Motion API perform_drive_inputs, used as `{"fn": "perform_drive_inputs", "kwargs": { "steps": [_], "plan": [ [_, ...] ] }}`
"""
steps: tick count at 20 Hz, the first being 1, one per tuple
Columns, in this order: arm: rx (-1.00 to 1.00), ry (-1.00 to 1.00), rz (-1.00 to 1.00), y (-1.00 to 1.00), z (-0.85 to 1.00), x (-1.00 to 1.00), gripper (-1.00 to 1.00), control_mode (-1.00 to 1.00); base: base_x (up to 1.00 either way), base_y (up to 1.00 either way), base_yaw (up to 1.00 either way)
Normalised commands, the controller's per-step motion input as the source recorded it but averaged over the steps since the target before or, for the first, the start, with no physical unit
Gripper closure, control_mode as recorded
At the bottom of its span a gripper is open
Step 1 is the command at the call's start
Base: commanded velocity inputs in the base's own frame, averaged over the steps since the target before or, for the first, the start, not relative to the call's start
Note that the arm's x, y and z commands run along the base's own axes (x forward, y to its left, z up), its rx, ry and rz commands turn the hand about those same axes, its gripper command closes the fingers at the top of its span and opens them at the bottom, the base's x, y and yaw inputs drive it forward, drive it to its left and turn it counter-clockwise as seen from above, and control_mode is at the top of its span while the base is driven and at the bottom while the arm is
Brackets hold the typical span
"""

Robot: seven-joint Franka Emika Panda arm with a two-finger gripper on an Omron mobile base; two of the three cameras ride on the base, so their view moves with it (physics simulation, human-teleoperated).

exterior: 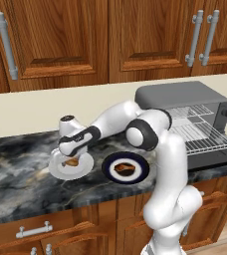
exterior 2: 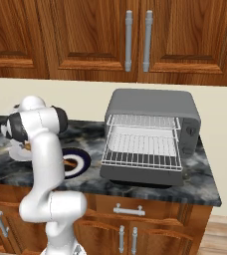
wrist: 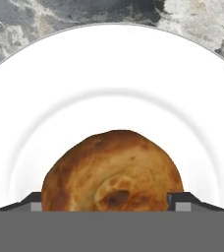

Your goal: Open the toaster oven door. Place the bread on the bottom rack in the toaster oven and place the chicken drumstick on the top rack.

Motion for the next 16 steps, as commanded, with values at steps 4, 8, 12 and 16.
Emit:
{"fn": "perform_drive_inputs", "kwargs": {
  "steps": [4, 8, 12, 16],
  "plan": [
    [0.04, 0.02, 0.01, -0.16, 0.07, 0.02, 1.0, -1.0, 0.0, 0.0, 0.0],
    [0.0, -0.02, 0.07, -0.03, 0.3, -0.19, 1.0, -1.0, 0.0, 0.0, 0.0],
    [0.0, -0.01, 0.03, -0.07, 0.37, -0.28, 1.0, -1.0, 0.0, 0.0, 0.0],
    [0.0, -0.01, 0.01, -0.28, 0.45, -0.23, 1.0, -1.0, 0.0, 0.0, 0.0]
  ]
}}
